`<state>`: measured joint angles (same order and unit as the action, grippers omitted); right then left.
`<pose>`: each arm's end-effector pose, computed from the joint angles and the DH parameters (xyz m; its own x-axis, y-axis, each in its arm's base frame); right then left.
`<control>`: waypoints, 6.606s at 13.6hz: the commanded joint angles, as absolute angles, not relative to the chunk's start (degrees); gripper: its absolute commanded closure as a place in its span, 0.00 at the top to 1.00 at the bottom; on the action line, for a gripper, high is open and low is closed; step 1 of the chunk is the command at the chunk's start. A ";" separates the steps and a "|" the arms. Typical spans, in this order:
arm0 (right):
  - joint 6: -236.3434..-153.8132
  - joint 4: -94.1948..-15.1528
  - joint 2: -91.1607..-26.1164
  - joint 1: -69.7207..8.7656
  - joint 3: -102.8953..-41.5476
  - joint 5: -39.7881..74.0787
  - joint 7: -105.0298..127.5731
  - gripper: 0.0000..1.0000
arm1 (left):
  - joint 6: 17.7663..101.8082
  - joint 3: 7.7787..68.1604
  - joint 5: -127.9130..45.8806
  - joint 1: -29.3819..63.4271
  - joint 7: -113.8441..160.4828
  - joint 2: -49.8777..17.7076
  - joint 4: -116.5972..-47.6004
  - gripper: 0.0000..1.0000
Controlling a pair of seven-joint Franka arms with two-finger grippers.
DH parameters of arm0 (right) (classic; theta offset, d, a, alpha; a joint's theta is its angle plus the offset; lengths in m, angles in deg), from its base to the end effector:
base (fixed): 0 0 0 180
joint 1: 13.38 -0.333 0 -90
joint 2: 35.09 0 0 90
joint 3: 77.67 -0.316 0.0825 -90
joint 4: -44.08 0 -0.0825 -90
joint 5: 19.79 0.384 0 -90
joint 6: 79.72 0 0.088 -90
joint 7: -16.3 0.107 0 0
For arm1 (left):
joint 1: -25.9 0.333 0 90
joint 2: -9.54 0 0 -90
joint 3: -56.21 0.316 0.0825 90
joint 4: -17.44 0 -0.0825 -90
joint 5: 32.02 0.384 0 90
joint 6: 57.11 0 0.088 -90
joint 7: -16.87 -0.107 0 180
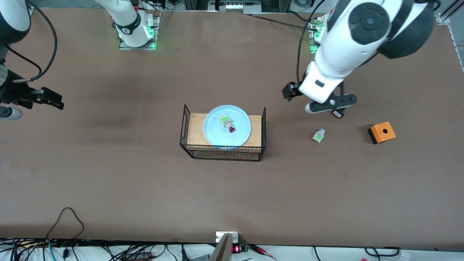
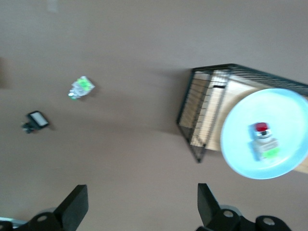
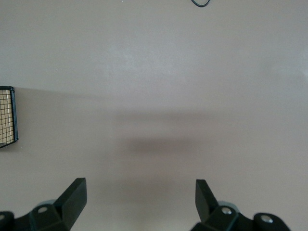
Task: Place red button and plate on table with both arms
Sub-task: 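Lower the left gripper onto the red button on the plate, then close the left gripper on the red button, then lift the red button and carry it beside the orange box, then lower the red button onto the table while the right gripper reaches the plate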
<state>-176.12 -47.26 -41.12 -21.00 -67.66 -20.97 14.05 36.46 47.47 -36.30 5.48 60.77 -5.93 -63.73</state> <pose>0.5921 -0.0219 0.5636 0.9999 0.0005 -0.0169 0.0011 -0.9993 0.0380 0.5578 -0.3061 0.5438 0.9585 0.2606 -0.1161 0.2674 -0.9624 0.0472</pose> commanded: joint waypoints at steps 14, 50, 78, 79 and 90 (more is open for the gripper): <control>-176.49 -48.11 -40.53 -20.50 -67.65 -21.28 14.72 1.00 | 62.05 48.12 -36.86 -9.34 76.46 -26.75 -52.35 1.00; -176.05 -47.94 -40.54 -20.50 -67.39 -21.28 14.81 1.00 | 33.34 48.74 -33.79 9.09 46.98 -18.67 -55.07 0.14; -182.36 -46.71 -47.99 -51.60 -69.50 -11.70 75.07 1.00 | 65.87 48.56 -24.20 30.11 9.40 -23.95 -79.79 1.00; -183.25 -46.71 -49.31 -53.70 -69.50 -11.88 78.50 1.00 | 62.63 48.47 -24.20 30.38 9.40 -23.95 -77.25 1.00; -196.69 -46.62 -60.39 -59.52 -69.23 -11.62 92.94 1.00 | 59.69 48.38 -24.55 29.59 12.03 -24.74 -73.97 1.00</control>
